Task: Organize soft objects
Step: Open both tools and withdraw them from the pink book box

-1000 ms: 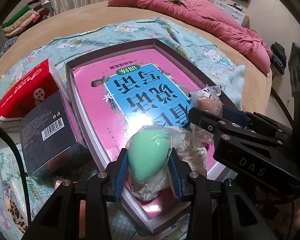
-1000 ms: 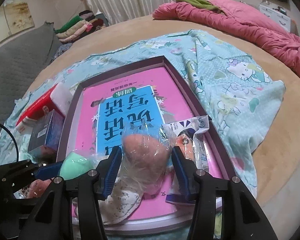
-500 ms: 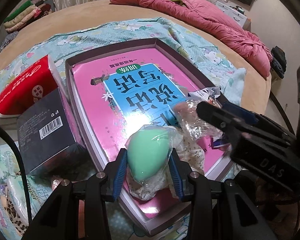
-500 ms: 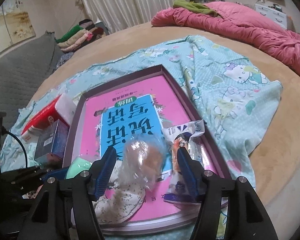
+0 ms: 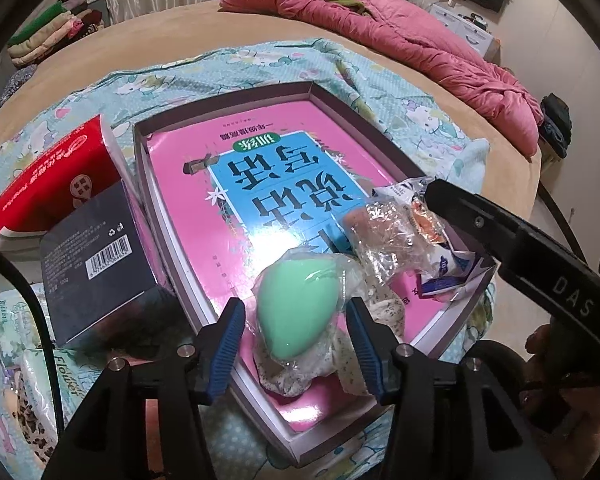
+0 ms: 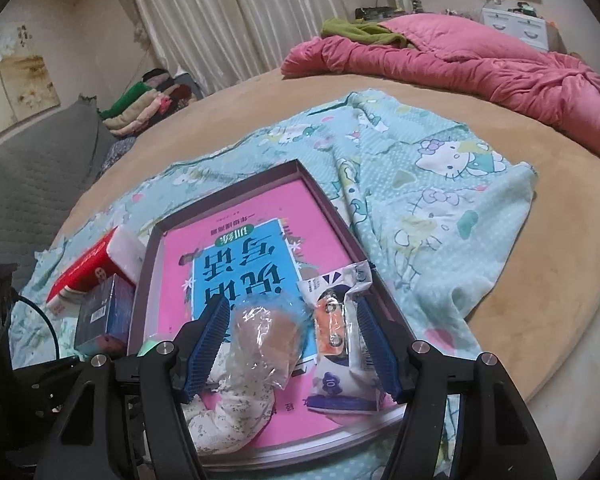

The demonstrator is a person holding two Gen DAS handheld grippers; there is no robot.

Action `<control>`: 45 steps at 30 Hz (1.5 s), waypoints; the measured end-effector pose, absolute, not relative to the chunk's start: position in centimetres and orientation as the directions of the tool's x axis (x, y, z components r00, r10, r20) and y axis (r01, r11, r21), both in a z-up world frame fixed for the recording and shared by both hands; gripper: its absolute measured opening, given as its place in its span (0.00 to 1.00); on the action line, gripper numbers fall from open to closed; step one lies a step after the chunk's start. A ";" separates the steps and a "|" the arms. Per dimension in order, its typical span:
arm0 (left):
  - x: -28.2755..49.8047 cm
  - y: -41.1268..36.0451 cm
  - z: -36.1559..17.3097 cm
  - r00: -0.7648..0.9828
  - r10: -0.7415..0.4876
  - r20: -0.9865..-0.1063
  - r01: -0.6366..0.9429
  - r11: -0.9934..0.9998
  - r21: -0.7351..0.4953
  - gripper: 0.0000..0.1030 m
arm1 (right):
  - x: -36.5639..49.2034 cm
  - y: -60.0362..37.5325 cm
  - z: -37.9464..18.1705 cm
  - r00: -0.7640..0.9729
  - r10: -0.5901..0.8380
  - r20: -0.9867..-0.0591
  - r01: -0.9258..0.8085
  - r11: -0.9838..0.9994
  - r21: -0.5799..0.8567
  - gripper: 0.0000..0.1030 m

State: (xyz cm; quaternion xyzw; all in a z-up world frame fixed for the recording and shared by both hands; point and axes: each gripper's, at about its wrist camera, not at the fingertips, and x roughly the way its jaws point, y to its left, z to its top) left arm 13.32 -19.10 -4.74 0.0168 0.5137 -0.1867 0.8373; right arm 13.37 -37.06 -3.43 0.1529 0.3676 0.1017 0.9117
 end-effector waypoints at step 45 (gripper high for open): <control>8.6 -11.7 3.8 0.590 -0.242 -0.770 0.236 0.964 -0.122 0.61 | 9.2 -33.9 3.3 0.795 0.297 -0.530 -0.144 0.940 0.310 0.76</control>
